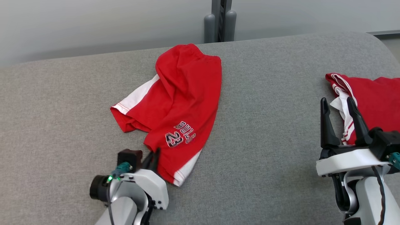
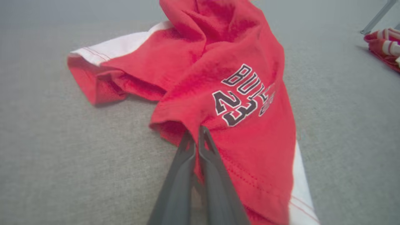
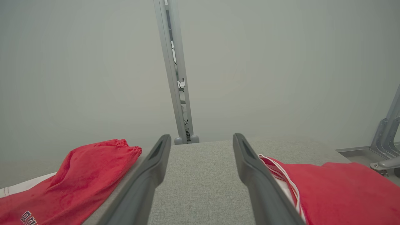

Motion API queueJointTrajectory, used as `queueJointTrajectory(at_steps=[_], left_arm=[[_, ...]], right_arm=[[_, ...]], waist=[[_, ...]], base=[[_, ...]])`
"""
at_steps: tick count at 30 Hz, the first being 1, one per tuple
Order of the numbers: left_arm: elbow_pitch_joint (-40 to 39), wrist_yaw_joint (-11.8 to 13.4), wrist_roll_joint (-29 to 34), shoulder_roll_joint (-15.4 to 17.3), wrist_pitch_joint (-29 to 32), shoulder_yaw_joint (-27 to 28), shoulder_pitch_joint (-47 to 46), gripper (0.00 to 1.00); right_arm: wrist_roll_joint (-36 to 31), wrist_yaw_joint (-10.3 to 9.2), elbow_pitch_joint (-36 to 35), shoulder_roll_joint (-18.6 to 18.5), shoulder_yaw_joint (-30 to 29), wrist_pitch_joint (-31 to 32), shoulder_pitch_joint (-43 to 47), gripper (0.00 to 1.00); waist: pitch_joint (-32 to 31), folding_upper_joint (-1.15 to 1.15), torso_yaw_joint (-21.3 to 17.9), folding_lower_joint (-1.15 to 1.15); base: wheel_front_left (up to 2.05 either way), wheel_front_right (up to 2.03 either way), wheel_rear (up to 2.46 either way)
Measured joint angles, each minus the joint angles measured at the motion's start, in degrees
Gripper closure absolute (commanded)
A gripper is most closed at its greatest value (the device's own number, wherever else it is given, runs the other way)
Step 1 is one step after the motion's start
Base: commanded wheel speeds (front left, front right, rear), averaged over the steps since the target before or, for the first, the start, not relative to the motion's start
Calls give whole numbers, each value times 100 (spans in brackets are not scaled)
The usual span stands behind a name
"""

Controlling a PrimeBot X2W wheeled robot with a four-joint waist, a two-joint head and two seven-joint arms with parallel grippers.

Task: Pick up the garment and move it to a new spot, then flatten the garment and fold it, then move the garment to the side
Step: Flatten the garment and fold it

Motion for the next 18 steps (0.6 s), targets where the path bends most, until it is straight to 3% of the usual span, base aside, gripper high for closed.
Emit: queueJointTrajectory(at_steps=[7, 18], left_arm=[[-299, 304, -12, 179, -842, 442, -127, 100], [-491, 747, -98, 719, -1107, 1136, 99, 100]], right_arm=[[16, 0, 32, 3, 2, 0, 23, 0], [77, 0, 77, 9, 67, 0, 62, 0]], waist=[[-111, 0, 111, 0], [-208, 0, 331, 0]], base=[[0, 0, 0], [0, 0, 0]])
